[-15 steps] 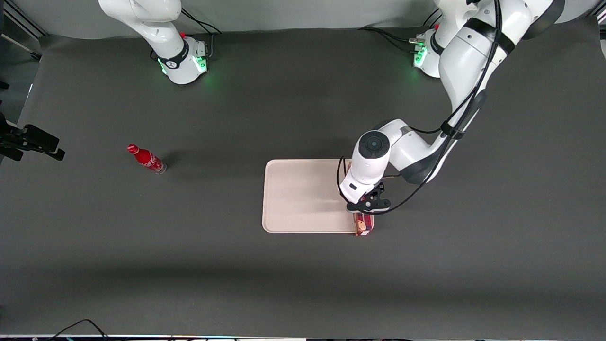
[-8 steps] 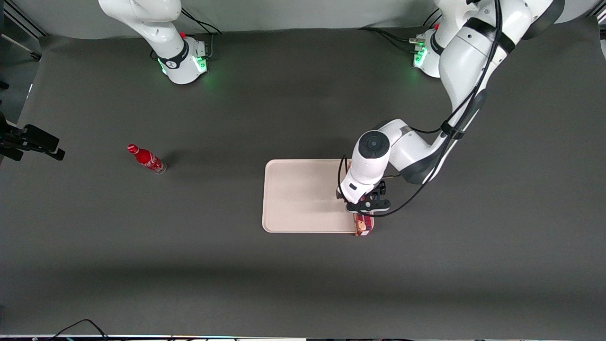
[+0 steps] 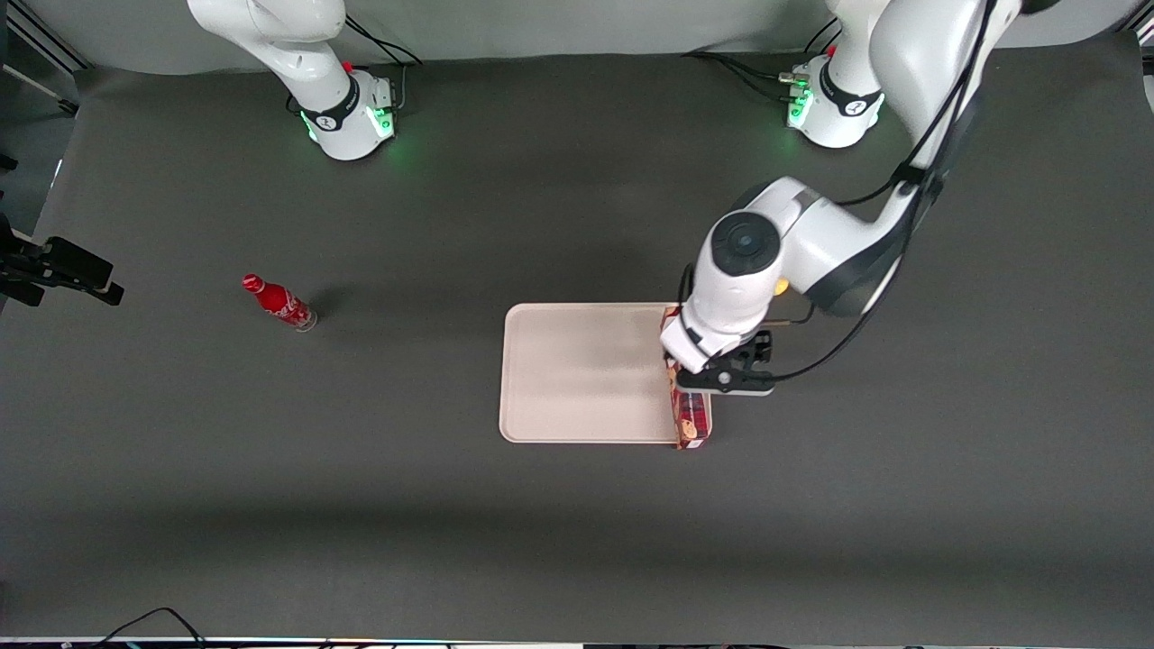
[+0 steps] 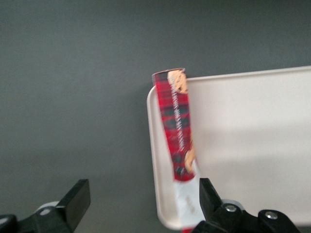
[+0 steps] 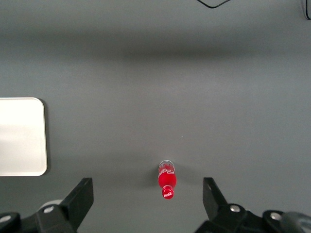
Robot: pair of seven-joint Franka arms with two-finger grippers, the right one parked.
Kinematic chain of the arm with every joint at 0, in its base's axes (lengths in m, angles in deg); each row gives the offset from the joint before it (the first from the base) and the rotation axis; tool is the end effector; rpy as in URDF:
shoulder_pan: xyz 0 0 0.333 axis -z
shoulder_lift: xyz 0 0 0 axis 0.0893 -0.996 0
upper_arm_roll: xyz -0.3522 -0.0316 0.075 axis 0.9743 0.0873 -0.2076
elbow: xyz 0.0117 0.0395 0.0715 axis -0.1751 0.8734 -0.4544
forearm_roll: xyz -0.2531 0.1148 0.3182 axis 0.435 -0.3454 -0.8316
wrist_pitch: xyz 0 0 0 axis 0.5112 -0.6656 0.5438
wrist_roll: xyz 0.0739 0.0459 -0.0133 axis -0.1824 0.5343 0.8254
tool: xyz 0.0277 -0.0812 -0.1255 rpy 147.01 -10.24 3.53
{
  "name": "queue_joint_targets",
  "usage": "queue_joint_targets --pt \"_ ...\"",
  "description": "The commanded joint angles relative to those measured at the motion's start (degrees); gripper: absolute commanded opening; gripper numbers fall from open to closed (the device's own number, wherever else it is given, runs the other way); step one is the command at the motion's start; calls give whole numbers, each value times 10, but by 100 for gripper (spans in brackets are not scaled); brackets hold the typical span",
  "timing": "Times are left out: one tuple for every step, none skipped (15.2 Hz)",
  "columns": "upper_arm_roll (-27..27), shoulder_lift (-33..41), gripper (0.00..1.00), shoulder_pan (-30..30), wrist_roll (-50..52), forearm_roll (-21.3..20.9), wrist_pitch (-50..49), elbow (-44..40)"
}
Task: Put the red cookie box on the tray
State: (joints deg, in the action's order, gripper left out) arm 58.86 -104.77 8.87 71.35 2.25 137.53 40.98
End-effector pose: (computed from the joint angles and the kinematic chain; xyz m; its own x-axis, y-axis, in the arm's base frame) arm 0.6193 -0.3474 0.3424 0.9942 -0.0908 0.0573 -0.0870 -0.9941 -0.0652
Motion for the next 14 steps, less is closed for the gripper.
queue_joint_targets --pt "-57 131 100 -8 -155 106 -105 23" --pt "-80 157 100 -8 -195 129 -138 23" --pt "-107 180 100 -9 -232 154 -164 23" --pt "-136 206 100 -8 -265 172 -184 26" --pt "-161 225 100 -8 -291 175 -196 32" --pt "-184 244 100 -8 -313 176 -201 37" --pt "-208 259 100 -8 -330 176 -208 41" --pt "-232 272 100 -8 -341 182 -217 43" --pt "-255 284 100 -8 -352 192 -224 45" --pt "-273 296 100 -8 -369 196 -228 51" --pt "-289 310 100 -9 -393 196 -227 62" --pt "-306 316 100 -9 -414 196 -226 69" --pt "-314 317 100 -8 -421 197 -226 70" --pt "-315 316 100 -9 -421 197 -225 68"
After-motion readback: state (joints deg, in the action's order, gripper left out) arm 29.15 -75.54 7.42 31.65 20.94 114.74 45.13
